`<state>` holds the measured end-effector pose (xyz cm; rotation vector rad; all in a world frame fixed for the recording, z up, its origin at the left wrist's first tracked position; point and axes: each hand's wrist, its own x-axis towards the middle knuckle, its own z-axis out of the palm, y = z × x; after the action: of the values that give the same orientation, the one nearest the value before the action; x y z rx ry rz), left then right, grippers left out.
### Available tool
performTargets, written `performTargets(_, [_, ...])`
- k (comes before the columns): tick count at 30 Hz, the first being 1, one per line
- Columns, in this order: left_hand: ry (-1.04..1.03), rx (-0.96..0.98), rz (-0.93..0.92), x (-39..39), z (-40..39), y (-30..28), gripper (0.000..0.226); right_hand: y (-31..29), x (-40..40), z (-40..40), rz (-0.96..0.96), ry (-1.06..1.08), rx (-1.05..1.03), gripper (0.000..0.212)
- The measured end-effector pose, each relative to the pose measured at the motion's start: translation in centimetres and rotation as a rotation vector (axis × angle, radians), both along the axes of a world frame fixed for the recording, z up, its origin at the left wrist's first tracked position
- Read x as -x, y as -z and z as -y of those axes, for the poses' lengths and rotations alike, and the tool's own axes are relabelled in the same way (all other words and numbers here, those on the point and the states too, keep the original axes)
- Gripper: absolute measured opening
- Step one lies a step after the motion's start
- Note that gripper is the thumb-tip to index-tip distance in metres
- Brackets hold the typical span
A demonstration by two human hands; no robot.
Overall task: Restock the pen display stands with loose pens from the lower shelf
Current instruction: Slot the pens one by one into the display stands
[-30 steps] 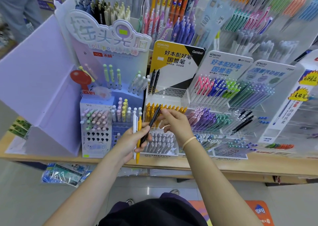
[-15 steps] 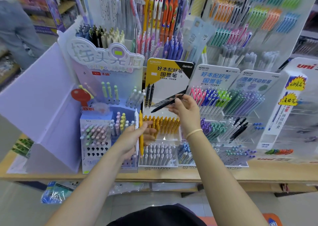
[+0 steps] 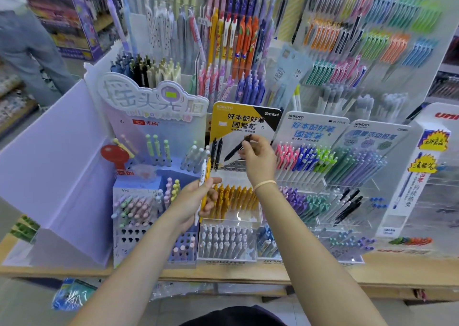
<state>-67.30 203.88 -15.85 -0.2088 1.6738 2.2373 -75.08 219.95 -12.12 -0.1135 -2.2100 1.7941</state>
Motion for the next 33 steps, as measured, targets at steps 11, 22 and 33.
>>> performTargets(11, [-0.022,-0.062,0.035,2.0,-0.1,0.2,0.032,0.4,1.8,0.4,0.017,-0.043,-0.086,0.018])
performTargets(22, [-0.018,-0.078,0.045,2.3,0.2,0.7,0.032,0.6,1.7,-1.1,-0.086,-0.006,-0.188,0.013])
performTargets(33, [-0.001,-0.085,0.054,2.7,0.0,1.0,0.033,0.4,2.0,-0.2,-0.133,-0.076,-0.330,0.018])
